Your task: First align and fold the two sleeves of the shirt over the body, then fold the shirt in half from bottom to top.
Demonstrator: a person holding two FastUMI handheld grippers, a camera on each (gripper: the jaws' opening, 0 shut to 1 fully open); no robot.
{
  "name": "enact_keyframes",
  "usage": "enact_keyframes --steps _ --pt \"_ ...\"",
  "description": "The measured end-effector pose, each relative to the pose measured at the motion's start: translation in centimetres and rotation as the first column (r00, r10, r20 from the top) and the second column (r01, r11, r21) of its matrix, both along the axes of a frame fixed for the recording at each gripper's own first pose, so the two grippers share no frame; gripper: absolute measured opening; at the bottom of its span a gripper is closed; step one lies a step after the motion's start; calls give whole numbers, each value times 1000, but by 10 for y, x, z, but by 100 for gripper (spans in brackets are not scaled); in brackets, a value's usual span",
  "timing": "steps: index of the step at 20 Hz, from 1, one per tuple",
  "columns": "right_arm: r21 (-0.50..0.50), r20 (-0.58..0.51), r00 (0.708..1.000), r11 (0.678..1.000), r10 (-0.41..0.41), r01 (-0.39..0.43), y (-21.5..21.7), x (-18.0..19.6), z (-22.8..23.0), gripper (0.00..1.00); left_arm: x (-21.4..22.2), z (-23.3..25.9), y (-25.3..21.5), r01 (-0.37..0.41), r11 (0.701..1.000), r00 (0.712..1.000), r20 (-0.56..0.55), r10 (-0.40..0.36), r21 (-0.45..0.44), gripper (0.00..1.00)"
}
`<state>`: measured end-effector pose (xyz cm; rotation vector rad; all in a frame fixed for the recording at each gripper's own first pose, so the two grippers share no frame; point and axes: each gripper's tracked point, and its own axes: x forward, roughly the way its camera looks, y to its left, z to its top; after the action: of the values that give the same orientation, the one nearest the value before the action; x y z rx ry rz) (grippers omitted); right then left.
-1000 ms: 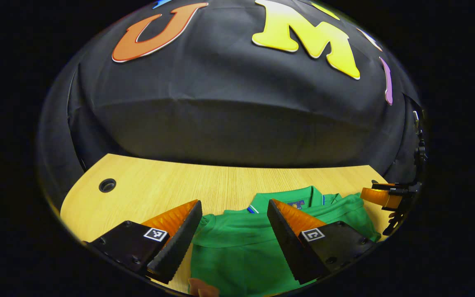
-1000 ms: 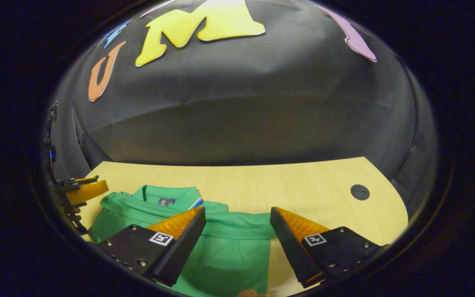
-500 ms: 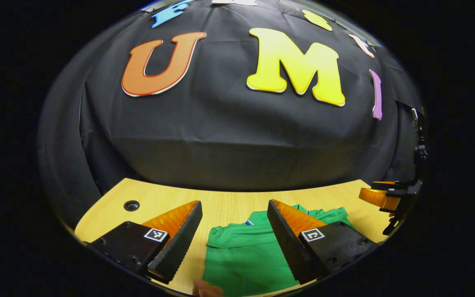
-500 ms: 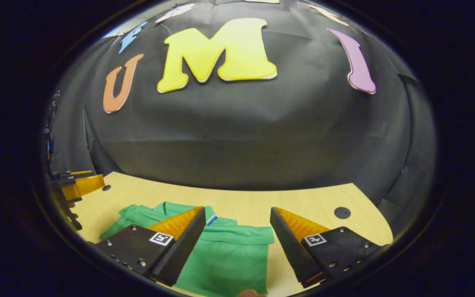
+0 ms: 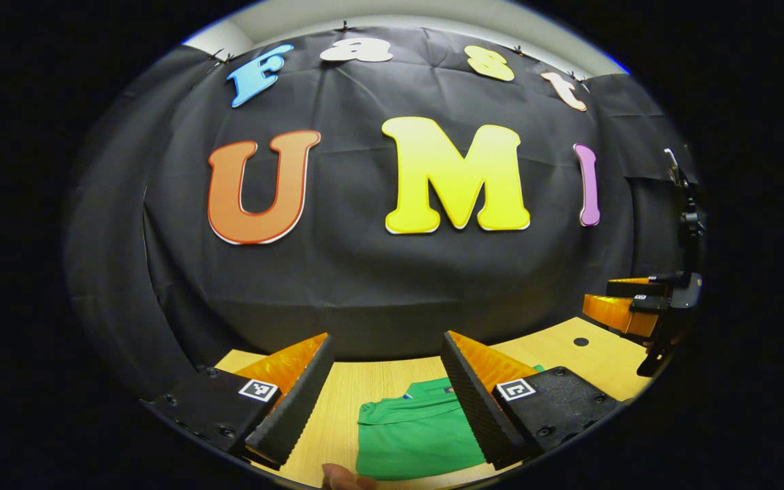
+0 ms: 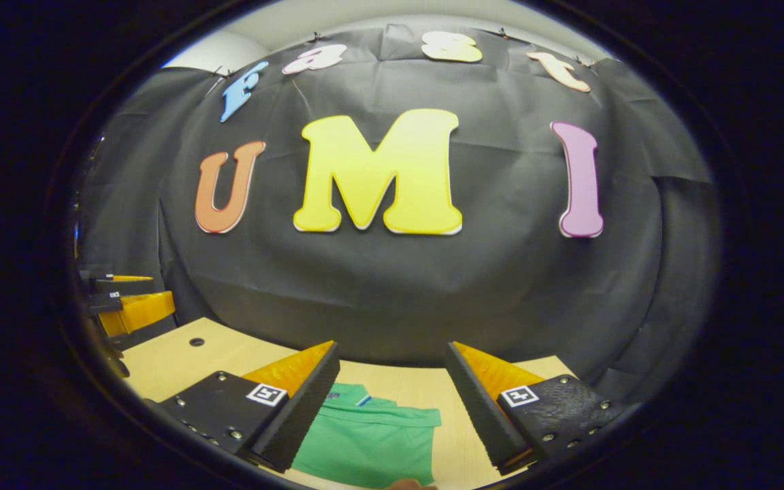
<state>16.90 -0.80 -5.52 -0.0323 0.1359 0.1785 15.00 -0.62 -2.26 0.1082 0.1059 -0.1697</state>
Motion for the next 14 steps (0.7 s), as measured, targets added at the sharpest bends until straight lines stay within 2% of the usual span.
enact_keyframes --steps 2,3,4,7,10,14 --pt "15 25 1000 1000 -6 6 1 -13 23 98 -16 16 -3 -3 1000 1000 19 3 2 100" --pt "24 36 999 1000 -8 7 1 -21 34 98 -24 23 -4 -3 1000 1000 24 4 -13 95" --pt "24 48 999 1000 -13 12 0 -30 42 97 -33 28 -8 -4 1000 1000 25 5 -29 100" --pt "40 54 998 999 -14 12 -3 -46 63 97 -57 38 -5 -23 999 999 28 24 -48 100" --pt "62 19 1000 998 -3 2 2 -72 57 99 -70 36 -4 -29 994 999 13 31 -107 100" --pt "49 4 1000 999 10 -10 5 -88 50 98 -80 32 0 -53 990 999 -1 54 -130 100"
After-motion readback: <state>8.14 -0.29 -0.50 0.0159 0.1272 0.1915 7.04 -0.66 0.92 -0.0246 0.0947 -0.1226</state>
